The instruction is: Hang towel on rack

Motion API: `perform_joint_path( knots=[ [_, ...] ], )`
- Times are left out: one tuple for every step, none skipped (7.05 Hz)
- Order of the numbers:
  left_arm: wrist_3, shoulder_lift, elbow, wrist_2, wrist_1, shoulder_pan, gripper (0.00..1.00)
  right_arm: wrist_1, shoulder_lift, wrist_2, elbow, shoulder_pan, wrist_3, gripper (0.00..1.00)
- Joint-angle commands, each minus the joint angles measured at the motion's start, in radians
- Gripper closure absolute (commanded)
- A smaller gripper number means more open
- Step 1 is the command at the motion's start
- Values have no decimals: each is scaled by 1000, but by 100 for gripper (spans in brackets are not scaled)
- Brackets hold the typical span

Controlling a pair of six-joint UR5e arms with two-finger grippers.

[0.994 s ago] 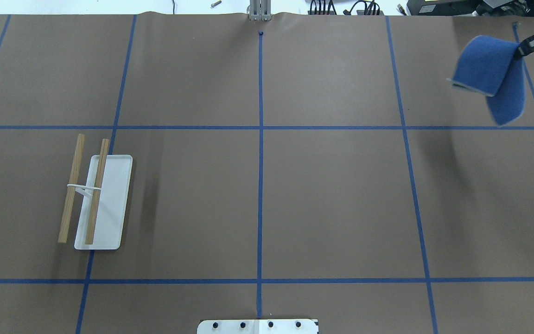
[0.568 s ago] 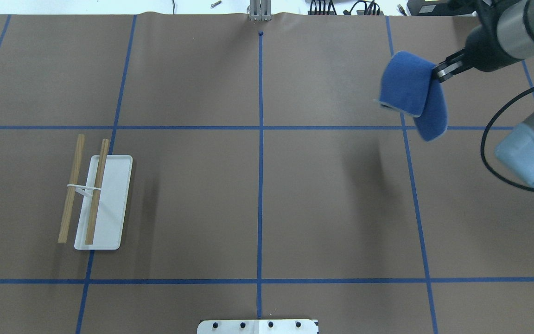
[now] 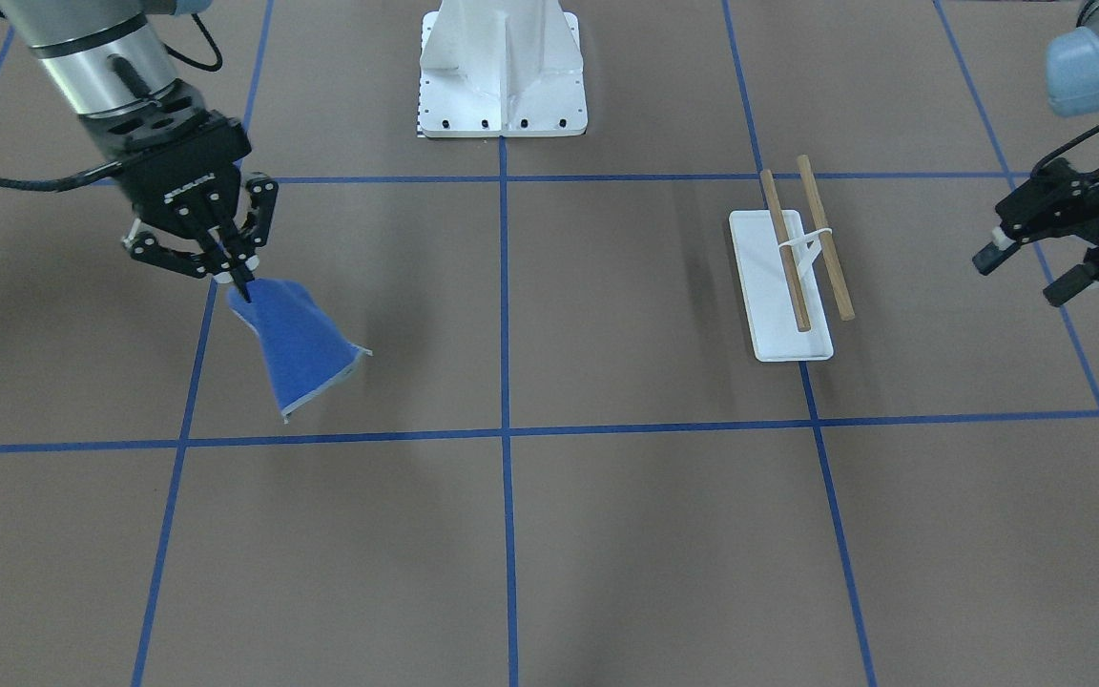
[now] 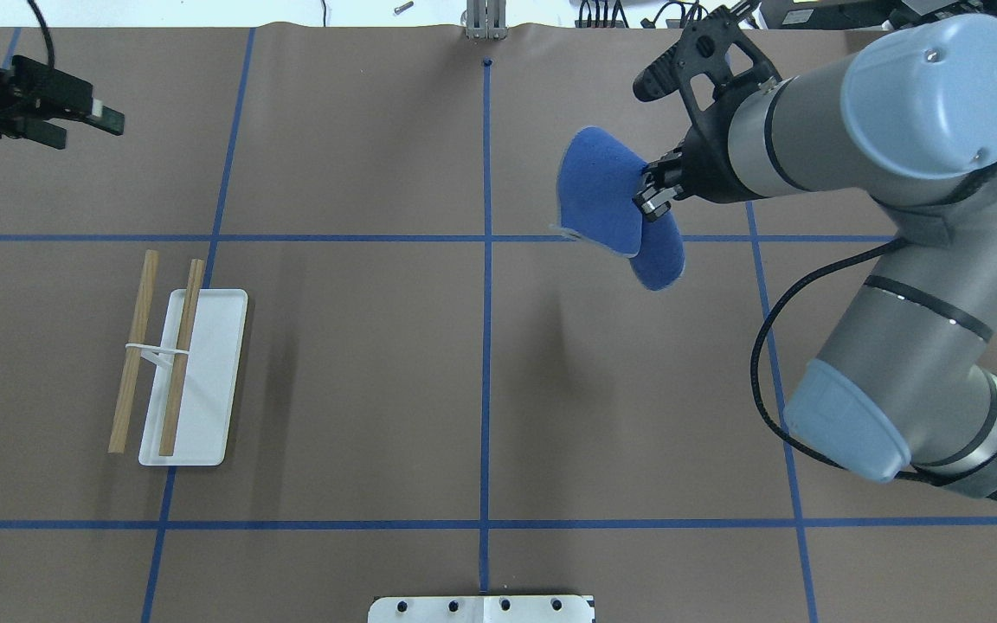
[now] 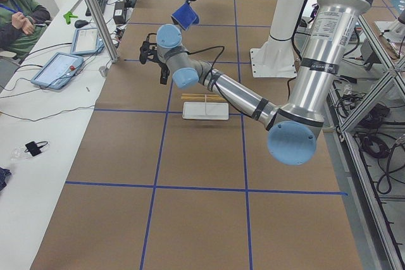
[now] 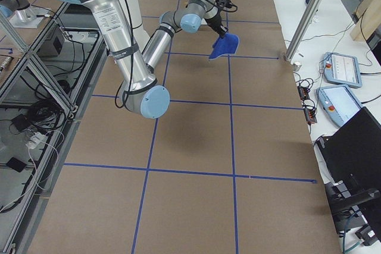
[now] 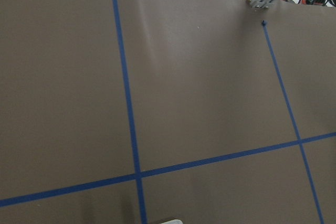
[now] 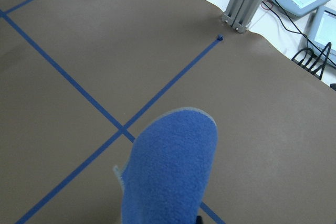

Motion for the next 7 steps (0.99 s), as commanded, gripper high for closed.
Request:
perform_joint_path(
  knots=[
    [-259, -114, 11, 159, 2, 193, 2, -2, 35, -135, 5, -107, -9, 100],
    [-316, -143, 22, 209, 5, 241, 2, -2, 50, -206, 5, -158, -13, 100],
    [-348, -158, 22, 214, 5, 258, 2, -9, 73, -331, -4, -237, -29, 100],
    [-415, -195, 28, 215, 9, 292, 2, -11, 101, -407, -43, -287, -49, 100],
    [-465, -238, 49, 217, 9, 315, 2, -11, 113, -442, -66, -315, -49, 100],
    [-511, -258, 51, 219, 9, 352, 2, -9, 122, -481, -84, -338, -49, 100],
    [-572, -286, 53, 290, 9, 399, 2, -11, 151, -484, -106, -339, -49, 100]
  ],
)
